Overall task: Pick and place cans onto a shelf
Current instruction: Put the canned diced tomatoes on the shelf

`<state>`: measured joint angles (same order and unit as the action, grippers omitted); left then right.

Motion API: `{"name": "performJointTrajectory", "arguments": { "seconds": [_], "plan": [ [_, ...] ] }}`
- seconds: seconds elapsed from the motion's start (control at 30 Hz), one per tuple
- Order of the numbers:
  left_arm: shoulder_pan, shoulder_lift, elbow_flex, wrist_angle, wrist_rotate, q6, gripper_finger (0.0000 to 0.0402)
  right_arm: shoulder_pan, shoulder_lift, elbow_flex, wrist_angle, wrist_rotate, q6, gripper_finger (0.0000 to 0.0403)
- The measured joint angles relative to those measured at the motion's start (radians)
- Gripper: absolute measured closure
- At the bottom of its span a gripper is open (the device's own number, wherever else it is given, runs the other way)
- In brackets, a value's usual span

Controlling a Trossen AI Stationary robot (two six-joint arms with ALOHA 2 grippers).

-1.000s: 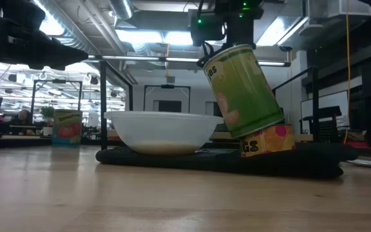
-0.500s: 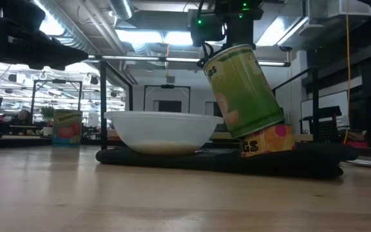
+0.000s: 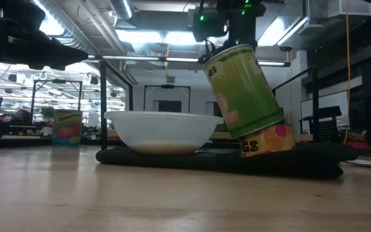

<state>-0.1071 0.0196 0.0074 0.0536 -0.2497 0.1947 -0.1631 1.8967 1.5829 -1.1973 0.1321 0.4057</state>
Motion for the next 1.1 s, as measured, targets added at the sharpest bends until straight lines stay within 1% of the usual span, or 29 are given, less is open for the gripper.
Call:
{"name": "performJointTrajectory", "arguments": {
  "seconds": [0.2,0.43,0.6,0.73,0.87,1.0,1.1],
  "plan": [
    [0.000,0.000,0.000,0.000,0.000,0.000,0.0333,0.003,-0.085,0.001,-0.025,0.002,-0.071,0.0326],
    [0.000,0.000,0.000,0.000,0.000,0.000,0.0333,0.032,-0.185,-0.015,-0.126,0.005,-0.302,0.0326],
    [0.000,0.000,0.000,0.000,0.000,0.000,0.0333,0.075,-0.286,-0.125,-0.088,0.005,-0.398,0.0326],
    [0.000,0.000,0.000,0.000,0.000,0.000,0.0333,0.084,-0.347,-0.221,-0.027,0.005,-0.465,0.0326],
    [0.000,0.000,0.000,0.000,0.000,0.000,0.0333,0.081,-0.356,-0.279,0.006,0.010,-0.489,0.0326],
    [0.000,0.000,0.000,0.000,0.000,0.000,0.0333,0.081,-0.338,-0.309,0.016,0.080,-0.490,0.0326],
    [0.000,0.000,0.000,0.000,0.000,0.000,0.0333,0.079,-0.328,-0.312,0.018,0.085,-0.489,0.0326]
  ]
}}
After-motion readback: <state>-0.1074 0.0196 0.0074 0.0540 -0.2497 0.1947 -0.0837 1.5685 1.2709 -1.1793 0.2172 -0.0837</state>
